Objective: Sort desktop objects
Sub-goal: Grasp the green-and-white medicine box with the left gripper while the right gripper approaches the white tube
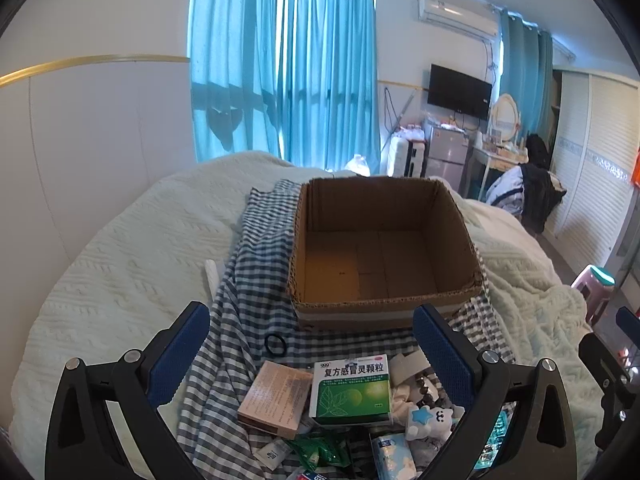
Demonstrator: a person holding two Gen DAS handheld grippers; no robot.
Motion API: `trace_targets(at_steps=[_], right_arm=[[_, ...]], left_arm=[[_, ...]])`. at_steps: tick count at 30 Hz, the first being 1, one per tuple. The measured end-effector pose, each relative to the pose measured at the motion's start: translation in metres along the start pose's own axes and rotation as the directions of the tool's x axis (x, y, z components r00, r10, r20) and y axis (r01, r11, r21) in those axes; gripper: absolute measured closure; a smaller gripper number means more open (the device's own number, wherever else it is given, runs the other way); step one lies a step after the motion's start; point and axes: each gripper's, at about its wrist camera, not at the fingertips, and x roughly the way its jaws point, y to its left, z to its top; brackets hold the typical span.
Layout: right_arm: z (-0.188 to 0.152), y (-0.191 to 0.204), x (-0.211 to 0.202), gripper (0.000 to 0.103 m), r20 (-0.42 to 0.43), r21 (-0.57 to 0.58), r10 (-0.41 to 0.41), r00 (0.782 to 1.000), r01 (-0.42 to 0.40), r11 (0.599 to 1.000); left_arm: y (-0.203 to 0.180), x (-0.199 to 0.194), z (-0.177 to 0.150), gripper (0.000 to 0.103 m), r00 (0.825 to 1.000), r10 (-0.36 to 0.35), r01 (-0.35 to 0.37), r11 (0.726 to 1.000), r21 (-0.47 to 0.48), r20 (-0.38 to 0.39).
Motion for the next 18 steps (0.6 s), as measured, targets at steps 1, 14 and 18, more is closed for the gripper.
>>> trace_targets(at_steps=[1, 14, 18], right_arm=[[-0.002, -0.001, 0.003, 0.0, -0.005, 0.001, -0.001, 1.0, 0.001, 1.0], [-0.025, -0.006, 0.047, 0.0, -0.092, 0.005, 0.011, 0.996, -0.011, 1.0], [-0.033, -0.007, 0.063, 0.0, -0.13, 0.013, 0.025, 0.991, -0.023, 1.0]], left_arm=[[-0.001, 0.002, -0.001, 0.0, 1.0, -0.002, 0.002, 1.0, 0.003, -0.006], [0.004, 0.046, -0.016, 0.0, 0.992, -0.048, 0.046, 0.999, -0.02, -0.12], [0.004, 0.057, -0.022, 0.0, 0.986, -0.07, 0.067, 0.997, -0.023, -0.152]])
